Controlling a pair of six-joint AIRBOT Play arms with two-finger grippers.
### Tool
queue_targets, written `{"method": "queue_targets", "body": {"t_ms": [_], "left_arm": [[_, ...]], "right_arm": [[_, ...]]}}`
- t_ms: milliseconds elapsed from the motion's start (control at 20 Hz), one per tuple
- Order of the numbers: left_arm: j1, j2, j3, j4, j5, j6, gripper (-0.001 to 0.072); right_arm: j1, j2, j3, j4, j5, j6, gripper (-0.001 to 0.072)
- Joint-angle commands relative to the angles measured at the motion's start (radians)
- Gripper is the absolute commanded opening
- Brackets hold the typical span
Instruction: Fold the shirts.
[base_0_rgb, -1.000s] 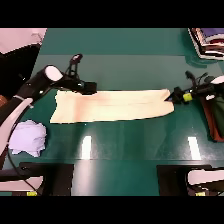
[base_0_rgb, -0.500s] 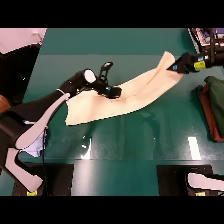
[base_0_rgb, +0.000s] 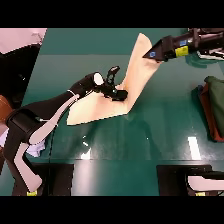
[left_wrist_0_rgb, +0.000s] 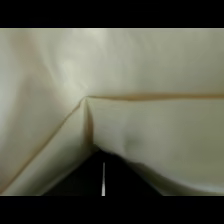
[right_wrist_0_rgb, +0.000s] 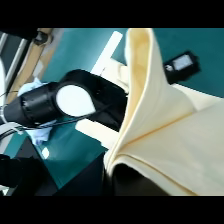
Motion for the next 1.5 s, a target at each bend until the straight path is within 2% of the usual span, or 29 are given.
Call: {"method": "queue_targets", "body": {"t_ms": [0, 250, 450, 500, 600, 750, 900, 1000, 1150, 1250, 1350, 1450], "left_arm": [[0.045, 0.019, 0.039, 0.055, -0.084, 0.006, 0.0022], [0.276, 0.257, 0.048, 0.249, -0.220, 0.006, 0.0022], [0.490, 0.454, 0.048, 0.333, -0.234, 0.006, 0.0022], [0.533, 0.488, 0.048, 0.333, -0.235, 0.006, 0.0022], [0.605, 0.542, 0.048, 0.333, -0.245, 0.006, 0.0023], [0.658, 0.575, 0.048, 0.333, -0.287, 0.006, 0.0022], [0.663, 0.574, 0.048, 0.331, -0.338, 0.007, 0.0022], [0.664, 0.574, 0.048, 0.325, -0.352, 0.007, 0.0022], [0.661, 0.574, 0.048, 0.320, -0.357, 0.006, 0.0022], [0.661, 0.574, 0.047, 0.297, -0.348, 0.006, 0.0022], [0.661, 0.574, 0.047, 0.292, -0.338, 0.007, 0.0022], [0.661, 0.572, 0.047, 0.292, -0.338, 0.006, 0.0022]], "right_arm": [[0.074, -0.039, 0.046, 0.027, -0.030, 0.001, 0.0018], [0.240, -0.107, 0.055, 0.028, -0.109, 0.000, 0.0018], [0.457, -0.220, 0.055, 0.028, -0.375, -0.080, 0.0019], [0.508, -0.256, 0.055, 0.027, -0.444, -0.089, 0.0042], [0.579, -0.313, 0.055, 0.028, -0.515, -0.089, 0.0353], [0.577, -0.328, 0.055, -0.006, -0.427, -0.089, 0.0359], [0.477, -0.270, 0.031, -0.170, -0.289, -0.059, 0.0358], [0.373, -0.200, -0.073, -0.223, -0.245, -0.032, 0.0358], [0.193, -0.107, -0.290, -0.221, -0.225, -0.032, 0.0359], [0.086, -0.091, -0.407, -0.209, -0.227, -0.032, 0.0378], [0.024, -0.113, -0.479, -0.208, -0.235, -0.032, 0.0482], [0.013, -0.170, -0.506, -0.202, -0.227, -0.032, 0.0494]]}}
